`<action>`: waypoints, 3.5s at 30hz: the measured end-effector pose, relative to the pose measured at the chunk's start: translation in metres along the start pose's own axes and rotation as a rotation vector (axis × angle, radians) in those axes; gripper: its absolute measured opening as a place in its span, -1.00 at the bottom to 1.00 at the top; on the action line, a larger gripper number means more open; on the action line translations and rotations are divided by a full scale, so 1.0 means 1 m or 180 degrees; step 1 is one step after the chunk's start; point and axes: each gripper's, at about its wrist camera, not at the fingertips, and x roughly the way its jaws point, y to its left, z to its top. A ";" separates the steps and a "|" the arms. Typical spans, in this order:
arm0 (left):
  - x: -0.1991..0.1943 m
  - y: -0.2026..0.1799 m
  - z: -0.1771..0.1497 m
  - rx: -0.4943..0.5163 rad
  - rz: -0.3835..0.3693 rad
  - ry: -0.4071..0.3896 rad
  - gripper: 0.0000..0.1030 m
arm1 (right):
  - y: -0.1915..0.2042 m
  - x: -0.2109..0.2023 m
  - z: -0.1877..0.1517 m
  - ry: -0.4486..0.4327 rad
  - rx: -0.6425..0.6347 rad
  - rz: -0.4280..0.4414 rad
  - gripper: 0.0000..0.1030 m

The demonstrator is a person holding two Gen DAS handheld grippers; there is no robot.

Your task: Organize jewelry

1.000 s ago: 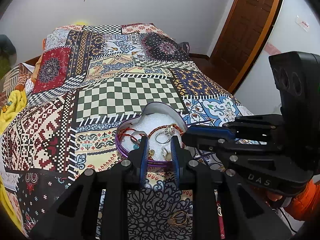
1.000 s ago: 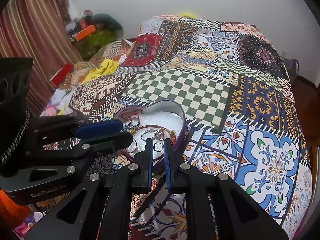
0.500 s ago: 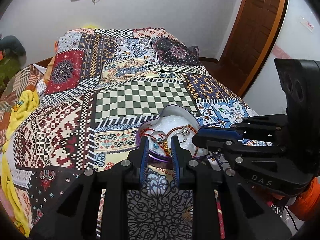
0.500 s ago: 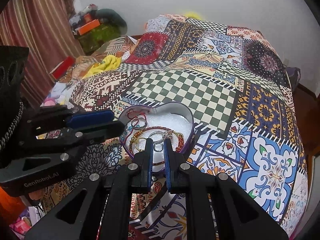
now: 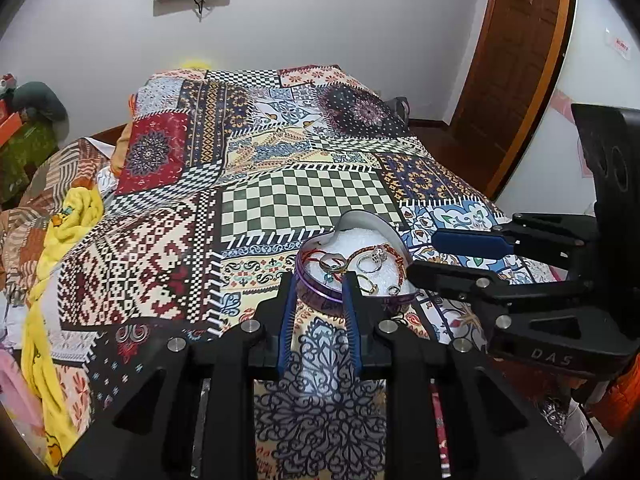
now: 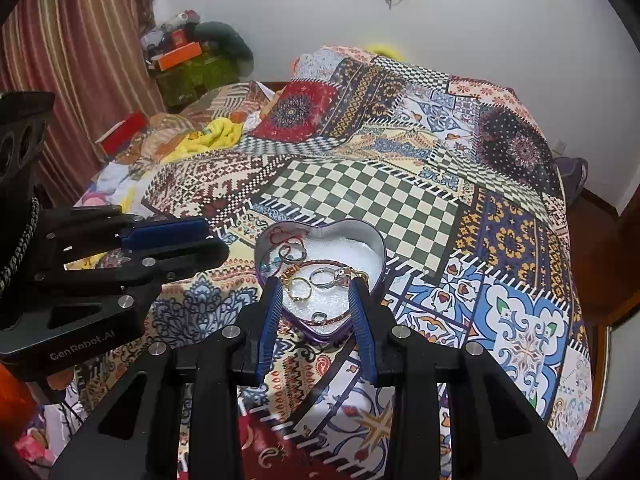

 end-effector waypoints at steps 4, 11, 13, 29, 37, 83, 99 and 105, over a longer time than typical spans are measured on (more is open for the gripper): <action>-0.019 0.002 -0.001 -0.0012 0.0065 -0.0082 -0.42 | 0.004 -0.010 0.000 -0.0031 0.0024 -0.0021 -0.40; -0.044 0.007 -0.011 -0.0047 0.0157 -0.0126 -0.29 | 0.015 -0.025 -0.005 -0.0057 0.0069 -0.0026 -0.40; -0.048 0.008 -0.016 -0.0052 0.0179 -0.0105 -0.29 | 0.020 -0.027 -0.010 -0.0039 0.0081 -0.0016 -0.40; -0.040 0.019 -0.063 -0.0083 0.0298 0.0223 -0.29 | 0.043 0.012 -0.044 0.0453 0.0092 0.0019 -0.40; -0.027 0.014 -0.074 -0.0052 0.0219 0.0349 -0.29 | 0.041 0.028 -0.054 0.0696 0.0049 0.0027 -0.39; 0.014 -0.016 -0.078 -0.0251 -0.0217 0.0492 -0.83 | 0.014 -0.002 -0.059 0.0550 0.0209 -0.0047 -0.25; -0.037 0.021 -0.073 -0.0336 0.0178 0.0036 -0.83 | 0.053 0.032 -0.047 0.0680 -0.0118 0.0071 -0.25; -0.039 0.030 -0.075 -0.0363 0.0237 0.0032 -0.83 | 0.058 0.037 -0.049 0.0713 -0.0226 0.0028 -0.39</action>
